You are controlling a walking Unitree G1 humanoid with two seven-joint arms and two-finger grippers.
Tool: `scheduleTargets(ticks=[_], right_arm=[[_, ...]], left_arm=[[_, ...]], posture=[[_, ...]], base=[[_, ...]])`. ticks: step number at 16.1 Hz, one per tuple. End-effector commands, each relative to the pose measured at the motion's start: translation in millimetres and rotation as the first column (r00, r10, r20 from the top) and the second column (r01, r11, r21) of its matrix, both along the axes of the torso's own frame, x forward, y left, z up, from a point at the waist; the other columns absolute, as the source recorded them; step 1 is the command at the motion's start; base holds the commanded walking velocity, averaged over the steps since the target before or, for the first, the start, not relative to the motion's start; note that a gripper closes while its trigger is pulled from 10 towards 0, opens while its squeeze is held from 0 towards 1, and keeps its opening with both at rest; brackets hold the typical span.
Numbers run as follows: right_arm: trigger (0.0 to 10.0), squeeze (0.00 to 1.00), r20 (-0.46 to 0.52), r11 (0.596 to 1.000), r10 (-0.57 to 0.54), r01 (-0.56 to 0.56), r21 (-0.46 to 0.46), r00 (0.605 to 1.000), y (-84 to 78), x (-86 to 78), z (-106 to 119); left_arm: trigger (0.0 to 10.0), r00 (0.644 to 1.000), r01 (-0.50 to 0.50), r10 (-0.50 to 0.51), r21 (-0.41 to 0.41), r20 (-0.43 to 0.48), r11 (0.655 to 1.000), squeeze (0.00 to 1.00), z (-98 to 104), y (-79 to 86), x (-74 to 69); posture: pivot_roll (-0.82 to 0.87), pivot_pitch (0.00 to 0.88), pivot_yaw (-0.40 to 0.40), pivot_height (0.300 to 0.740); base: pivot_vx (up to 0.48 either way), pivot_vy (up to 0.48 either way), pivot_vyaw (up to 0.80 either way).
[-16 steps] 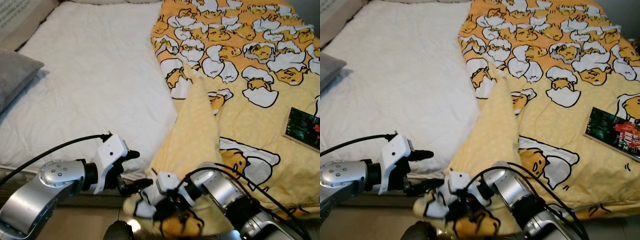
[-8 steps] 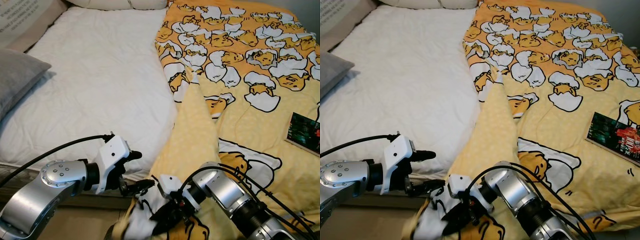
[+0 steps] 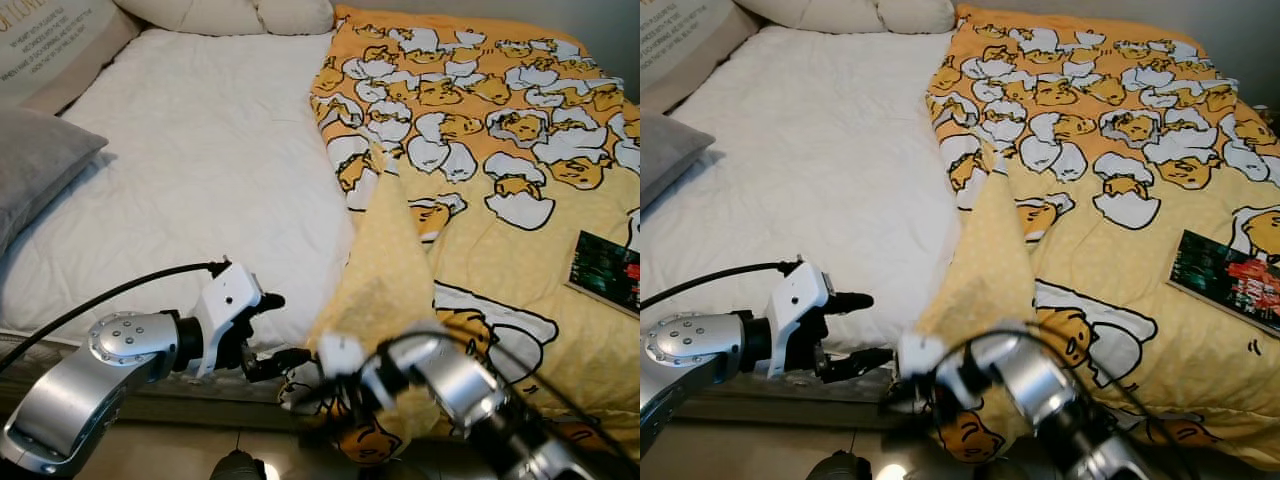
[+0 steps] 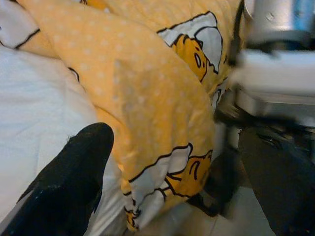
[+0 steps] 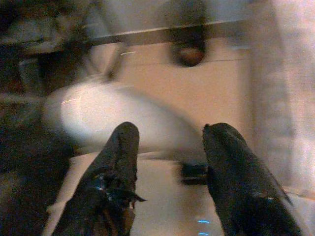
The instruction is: Clean up the room
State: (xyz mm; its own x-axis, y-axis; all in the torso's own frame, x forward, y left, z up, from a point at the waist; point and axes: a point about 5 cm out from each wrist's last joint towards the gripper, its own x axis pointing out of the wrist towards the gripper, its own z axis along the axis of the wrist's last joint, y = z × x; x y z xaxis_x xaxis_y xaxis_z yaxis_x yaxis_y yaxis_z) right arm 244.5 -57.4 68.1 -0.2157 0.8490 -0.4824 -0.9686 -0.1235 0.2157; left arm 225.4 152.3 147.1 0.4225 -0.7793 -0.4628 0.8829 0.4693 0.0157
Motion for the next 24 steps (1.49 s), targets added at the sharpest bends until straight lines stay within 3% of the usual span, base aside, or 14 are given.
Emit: scheduleTargets(ticks=[1,3,5,8,9,10,11,12,14,15,18,19,20,24], right_arm=[[10.0,1.0,0.068,0.994,-0.105,0.105,0.006,0.992,-4.3,14.3,6.7],[10.0,1.0,0.188,0.942,-0.322,0.334,-0.033,0.928,-22.6,39.5,10.7],[10.0,1.0,0.24,0.894,-0.424,0.446,-0.044,0.874,-32.7,48.1,12.8],[10.0,1.0,0.335,0.717,-0.647,0.696,-0.041,0.685,-60.6,57.7,15.0],[10.0,1.0,0.341,0.698,-0.664,0.715,-0.037,0.665,-63.0,57.6,15.2],[10.0,1.0,0.374,0.642,-0.713,0.767,0.008,0.593,-69.9,54.6,18.0],[10.0,1.0,0.376,0.616,-0.74,0.786,0.046,0.558,-72.0,52.9,20.2],[10.0,0.0,0.355,0.471,-0.842,0.874,0.119,0.406,-83.5,45.7,22.8],[10.0,0.0,0.305,0.32,-0.916,0.933,0.166,0.26,-94.8,33.9,22.2],[10.0,0.0,0.299,0.28,-0.929,0.943,0.179,0.219,-97.3,28.9,21.8],[10.0,0.0,0.336,0.215,-0.932,0.954,0.207,0.137,-100.5,13.6,18.9],[10.0,0.0,0.326,0.246,-0.931,0.94,0.234,0.163,-95.4,12.0,18.3],[10.0,0.0,0.281,0.249,-0.943,0.941,0.23,0.181,-91.8,10.7,18.5],[10.0,0.0,0.291,0.313,-0.926,0.919,0.239,0.24,-79.1,11.5,19.3]], left_arm=[[10.0,1.0,-0.012,0.012,0.008,0.014,1.0,0.0,0.0,0.5,2.6],[10.0,0.998,-0.057,0.057,-0.015,0.022,0.998,0.0,-5.7,-4.7,12.2],[10.0,0.997,-0.069,0.07,-0.023,0.031,0.997,0.0,-8.0,-8.8,19.0],[10.0,0.983,-0.173,0.176,-0.077,0.042,0.982,0.0,-20.8,-24.0,49.5],[10.0,0.982,-0.181,0.185,-0.075,0.042,0.981,0.0,-23.0,-25.5,52.3],[10.0,0.979,-0.189,0.194,-0.073,0.069,0.979,0.0,-25.2,-29.7,57.0],[10.0,0.975,-0.2,0.207,-0.086,0.082,0.976,0.0,-23.8,-30.3,57.9],[10.0,0.946,-0.276,0.29,-0.11,0.145,0.955,0.0,-19.6,-25.8,60.3],[10.0,0.897,-0.366,0.389,-0.139,0.211,0.92,0.0,-15.8,-16.0,60.4],[10.0,0.877,-0.395,0.423,-0.156,0.23,0.905,0.0,-13.8,-12.5,58.8],[10.0,0.809,-0.492,0.531,-0.202,0.251,0.847,0.0,-12.6,-5.2,47.5],[10.0,0.774,-0.549,0.589,-0.218,0.234,0.807,0.0,-16.6,-4.4,36.9],[10.0,0.755,-0.573,0.614,-0.226,0.231,0.788,0.0,-18.4,-4.3,34.6],[10.0,0.716,-0.615,0.657,-0.233,0.236,0.753,0.0,-18.3,-2.1,36.0]], posture=[[0.05,0.034,0.009,0.74],[0.05,0.034,0.003,0.74],[0.04,0.034,0.009,0.74],[0.01,0.032,0.016,0.74],[0.0,0.031,0.018,0.74],[-0.02,0.02,0.029,0.74],[-0.02,0.017,0.03,0.74],[-0.04,0.0,0.033,0.74],[-0.05,0.0,0.025,0.74],[-0.06,0.0,0.022,0.74],[-0.06,0.0,0.003,0.74],[-0.04,0.0,-0.01,0.74],[-0.04,0.0,-0.014,0.74],[-0.03,0.0,-0.019,0.74]], base=[[0.0,0.0,0.0],[0.0,0.0,0.0],[0.0,0.0,0.0],[0.0,0.0,0.0],[0.0,0.0,0.0],[0.0,0.0,0.0],[0.0,0.0,0.0],[0.0,0.0,0.0],[0.0,0.0,0.0],[0.0,0.0,0.0],[0.0,0.0,0.0],[0.0,0.0,0.0],[0.0,-0.262,0.0],[0.0,-0.309,0.0]])
